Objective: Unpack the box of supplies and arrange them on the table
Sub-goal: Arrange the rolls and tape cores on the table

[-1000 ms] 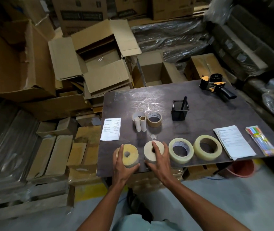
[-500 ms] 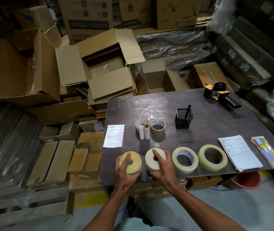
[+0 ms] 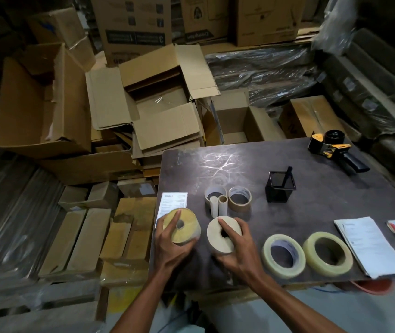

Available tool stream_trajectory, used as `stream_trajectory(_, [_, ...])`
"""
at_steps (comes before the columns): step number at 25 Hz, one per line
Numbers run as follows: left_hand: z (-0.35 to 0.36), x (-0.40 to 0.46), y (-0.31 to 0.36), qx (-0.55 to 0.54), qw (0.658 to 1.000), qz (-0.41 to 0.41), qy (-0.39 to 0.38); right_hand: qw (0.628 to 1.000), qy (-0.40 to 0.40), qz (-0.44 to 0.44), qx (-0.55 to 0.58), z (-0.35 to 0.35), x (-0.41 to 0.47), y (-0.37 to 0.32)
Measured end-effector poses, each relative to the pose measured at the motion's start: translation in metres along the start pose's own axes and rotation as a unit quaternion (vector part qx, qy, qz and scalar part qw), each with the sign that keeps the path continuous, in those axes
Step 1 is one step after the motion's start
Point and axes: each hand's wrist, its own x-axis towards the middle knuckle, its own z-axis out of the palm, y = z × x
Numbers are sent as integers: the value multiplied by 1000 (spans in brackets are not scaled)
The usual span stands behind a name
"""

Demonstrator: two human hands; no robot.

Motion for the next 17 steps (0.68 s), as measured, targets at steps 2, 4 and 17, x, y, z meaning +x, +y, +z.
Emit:
stream_trajectory(2, [-7,29,-3,-7,1000,-5,11,999,21,-14,21,-3,22,-17])
stream_trajectory(4, [-11,58,-7,-4,1000,-5,14,998,40,-26,33,-4,44,-30])
stream_trajectory(17, [12,219,-30,9,1000,1,-16,999,43,-9,-22,10,217,-27])
